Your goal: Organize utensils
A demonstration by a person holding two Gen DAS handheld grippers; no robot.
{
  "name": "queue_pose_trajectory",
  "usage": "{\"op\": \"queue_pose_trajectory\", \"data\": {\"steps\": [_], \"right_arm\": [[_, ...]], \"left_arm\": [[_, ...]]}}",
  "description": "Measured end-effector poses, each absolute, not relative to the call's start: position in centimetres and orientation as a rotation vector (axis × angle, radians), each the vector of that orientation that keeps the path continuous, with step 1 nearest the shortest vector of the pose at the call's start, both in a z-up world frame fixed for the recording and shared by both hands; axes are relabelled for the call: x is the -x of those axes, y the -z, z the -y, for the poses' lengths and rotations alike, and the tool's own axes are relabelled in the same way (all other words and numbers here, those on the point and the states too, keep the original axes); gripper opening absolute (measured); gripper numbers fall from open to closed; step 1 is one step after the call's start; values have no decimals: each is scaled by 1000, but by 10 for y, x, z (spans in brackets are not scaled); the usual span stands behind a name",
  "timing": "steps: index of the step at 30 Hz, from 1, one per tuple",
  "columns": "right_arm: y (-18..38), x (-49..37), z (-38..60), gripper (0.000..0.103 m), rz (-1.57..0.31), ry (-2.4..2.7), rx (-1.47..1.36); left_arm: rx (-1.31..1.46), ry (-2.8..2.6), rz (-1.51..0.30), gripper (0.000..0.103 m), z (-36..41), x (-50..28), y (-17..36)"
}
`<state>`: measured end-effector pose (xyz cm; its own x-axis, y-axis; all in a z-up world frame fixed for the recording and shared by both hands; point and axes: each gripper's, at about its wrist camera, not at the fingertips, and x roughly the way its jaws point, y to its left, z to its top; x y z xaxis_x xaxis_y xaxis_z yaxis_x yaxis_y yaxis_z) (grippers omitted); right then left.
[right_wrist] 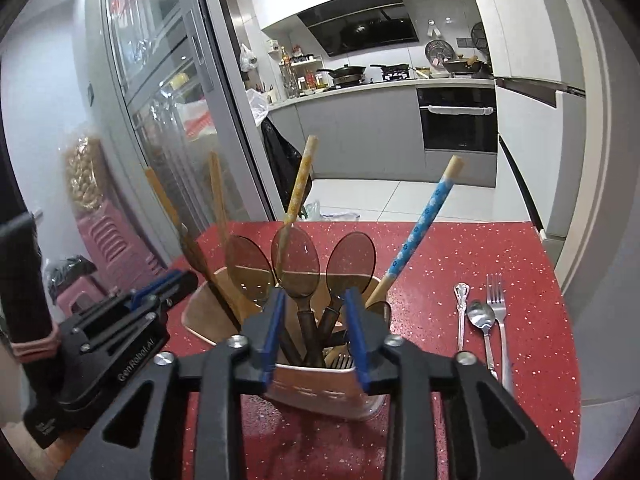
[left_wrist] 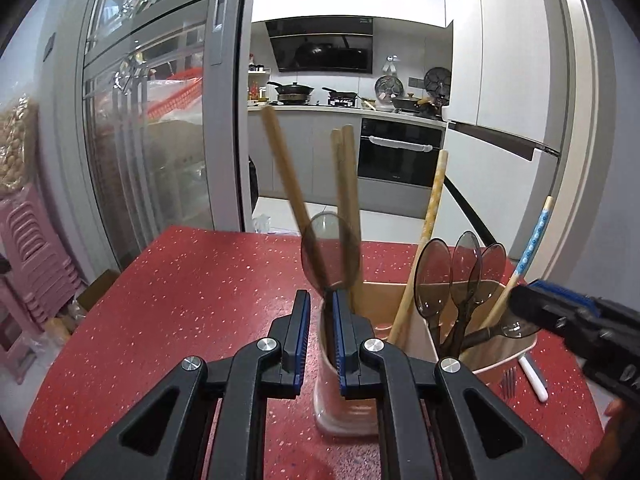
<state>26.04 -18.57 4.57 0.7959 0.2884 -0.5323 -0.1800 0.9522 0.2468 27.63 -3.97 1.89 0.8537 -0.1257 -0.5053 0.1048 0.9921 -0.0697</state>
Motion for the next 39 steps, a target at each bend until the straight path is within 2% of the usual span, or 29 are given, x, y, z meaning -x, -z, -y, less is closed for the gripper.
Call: {"op": "queue_pose_trajectory", "data": {"steps": [3,4,5,6,8,11,14,15,18,20,21,39], "right_arm": [[-52,-251,189,42,-589,-252,-201],[-55,-246,191,42,-588,-253,-207],[-57,-244,191,43,-588,-254,-210],[-59,-239,192,46,-588,-252,-215],[-63,-232,196,51,-589,-247,-224],[-64,-219,198,59,-597,-233,-228],[-60,-209,195,75,-636,-206,-229],[-59,-204,195,84,-645,-192,-229],[-57,-190,191,87,-635,-108,-191],[-59,-182,190,100,-625,-57,-166],[-61,-177,191,103,-610,-42,-163],[-90,-148,188,103,-564,82,-114]], "left_arm": [[41,122,-543,35,38,-274,-21],[49,124,-547,40,37,-273,-22],[55,127,-551,59,36,-271,-22],[61,120,-557,103,34,-269,-24],[72,86,-513,103,32,-258,-28],[76,89,-541,103,31,-253,-28],[87,78,-572,103,28,-251,-25],[85,72,-578,103,26,-247,-24],[64,72,-577,103,27,-238,-24],[57,74,-577,103,26,-231,-25],[55,75,-574,103,25,-225,-27],[32,66,-494,103,20,-175,-50]]}}
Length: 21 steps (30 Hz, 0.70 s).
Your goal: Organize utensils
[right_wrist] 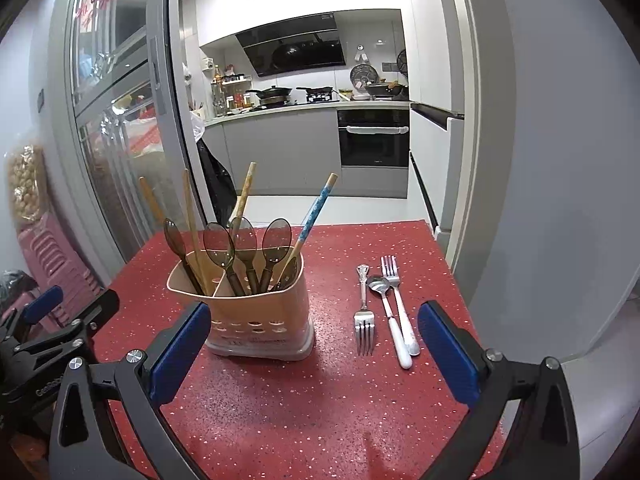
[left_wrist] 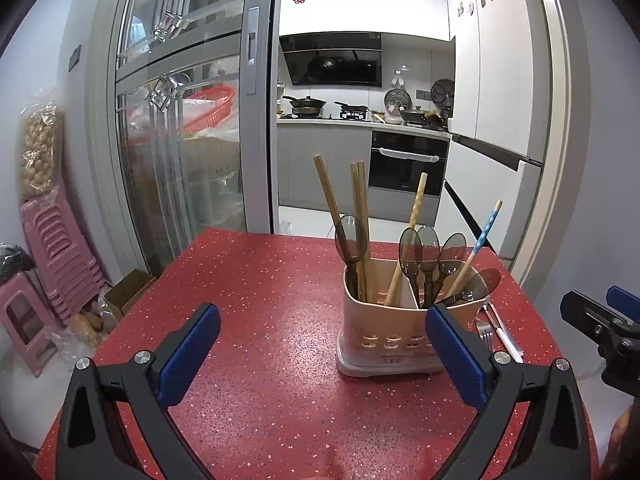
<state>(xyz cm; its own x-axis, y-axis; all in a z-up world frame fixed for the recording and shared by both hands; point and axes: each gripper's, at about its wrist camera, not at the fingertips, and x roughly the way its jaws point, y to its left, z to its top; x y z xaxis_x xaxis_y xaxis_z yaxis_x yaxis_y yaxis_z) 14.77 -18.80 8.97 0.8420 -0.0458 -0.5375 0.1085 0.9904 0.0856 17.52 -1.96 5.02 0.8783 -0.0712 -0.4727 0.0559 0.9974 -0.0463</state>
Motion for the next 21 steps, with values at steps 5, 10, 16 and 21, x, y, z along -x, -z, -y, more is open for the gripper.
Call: {"op": "queue_pose_trajectory", "data": {"steps": [5,10,16,21], "right_arm": [[-93,-145,185,103,-556,106,-84],[-96,-142,183,103,-547,108,-76],[-96,-142,184,103,-545,105,-76],[-97,-142,184,103,-545,105,-78]], "left_arm": [[24,61,-490,103,19,-171,-51],[22,63,-484,103,21,-170,-53],[20,66,-482,103,22,-169,-54],[19,68,-482,103,24,-168,-55]]}}
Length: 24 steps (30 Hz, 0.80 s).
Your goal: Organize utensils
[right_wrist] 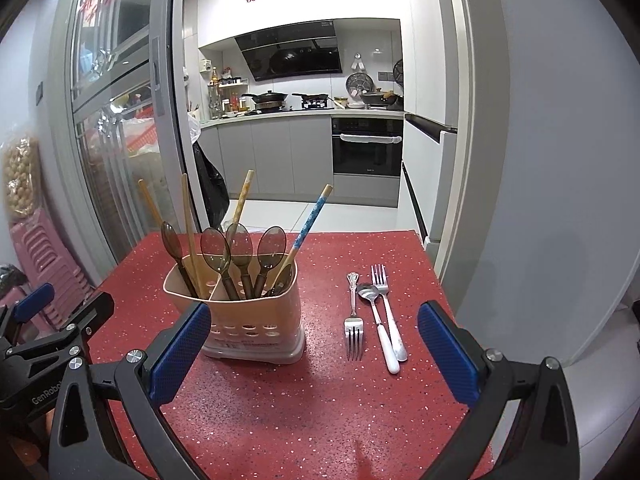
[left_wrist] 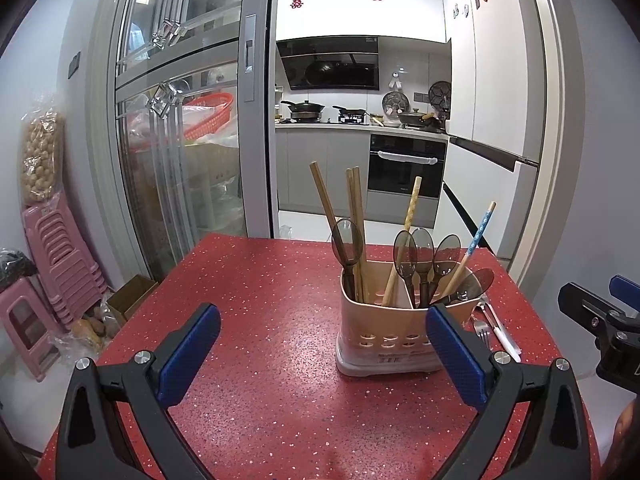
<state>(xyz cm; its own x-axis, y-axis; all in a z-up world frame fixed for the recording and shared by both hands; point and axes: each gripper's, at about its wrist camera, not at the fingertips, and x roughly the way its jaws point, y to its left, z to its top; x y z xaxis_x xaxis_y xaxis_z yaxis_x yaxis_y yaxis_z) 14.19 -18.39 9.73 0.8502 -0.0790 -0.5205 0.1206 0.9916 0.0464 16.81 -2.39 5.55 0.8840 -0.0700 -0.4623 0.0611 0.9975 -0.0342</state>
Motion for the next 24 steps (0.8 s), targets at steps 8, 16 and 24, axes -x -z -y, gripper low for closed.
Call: {"op": "queue_pose_trajectory", "data": {"steps": [8,16,24], "right_arm": [[-98,-141,183,103,-543,101,-77],[-97,-142,183,103,-545,101,-77],[-98,-141,184,103,-545,100,-76]], "left_arm": [[19,69,-483,103,25,-167,-56],[22,68,-486,103,24,-169,-55],[23,70,-487,103,24,-169,-55]]}}
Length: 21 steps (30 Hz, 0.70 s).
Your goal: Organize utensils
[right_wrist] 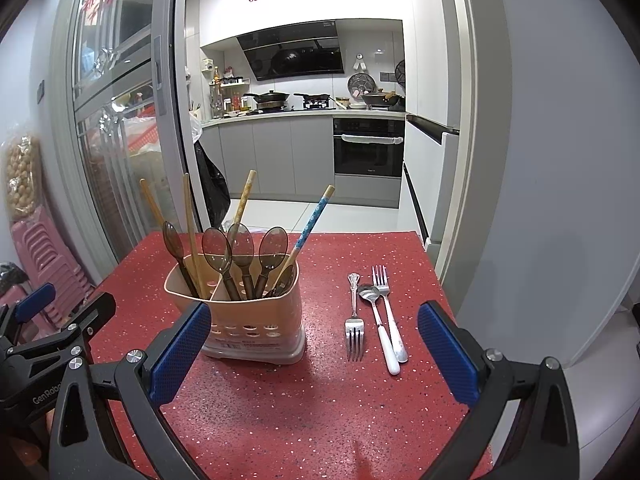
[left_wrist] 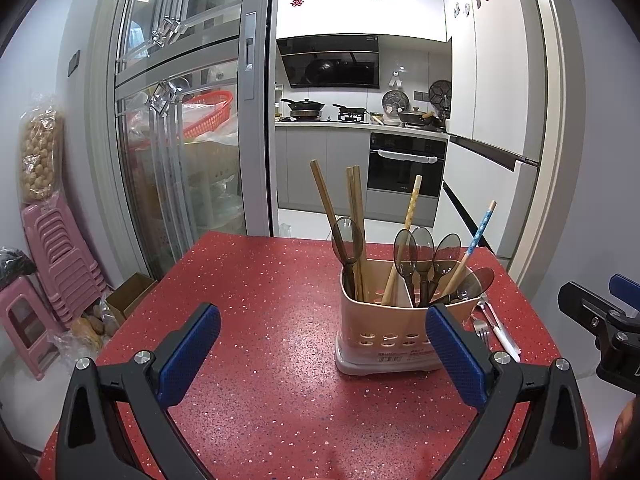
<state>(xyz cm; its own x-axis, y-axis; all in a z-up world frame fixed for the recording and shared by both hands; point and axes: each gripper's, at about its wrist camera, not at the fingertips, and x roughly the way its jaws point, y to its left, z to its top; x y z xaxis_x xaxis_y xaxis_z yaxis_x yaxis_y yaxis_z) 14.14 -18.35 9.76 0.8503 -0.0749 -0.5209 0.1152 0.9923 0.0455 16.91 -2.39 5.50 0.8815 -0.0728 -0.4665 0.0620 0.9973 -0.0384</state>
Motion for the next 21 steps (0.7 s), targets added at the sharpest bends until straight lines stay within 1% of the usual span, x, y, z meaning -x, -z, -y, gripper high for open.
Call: {"op": "queue_pose_trajectory", "data": {"steps": [21], "right_arm": [[-98,-142,184,103,-545,99,-76]], "left_arm": [[21,70,-488,103,25,-169,-53]]}}
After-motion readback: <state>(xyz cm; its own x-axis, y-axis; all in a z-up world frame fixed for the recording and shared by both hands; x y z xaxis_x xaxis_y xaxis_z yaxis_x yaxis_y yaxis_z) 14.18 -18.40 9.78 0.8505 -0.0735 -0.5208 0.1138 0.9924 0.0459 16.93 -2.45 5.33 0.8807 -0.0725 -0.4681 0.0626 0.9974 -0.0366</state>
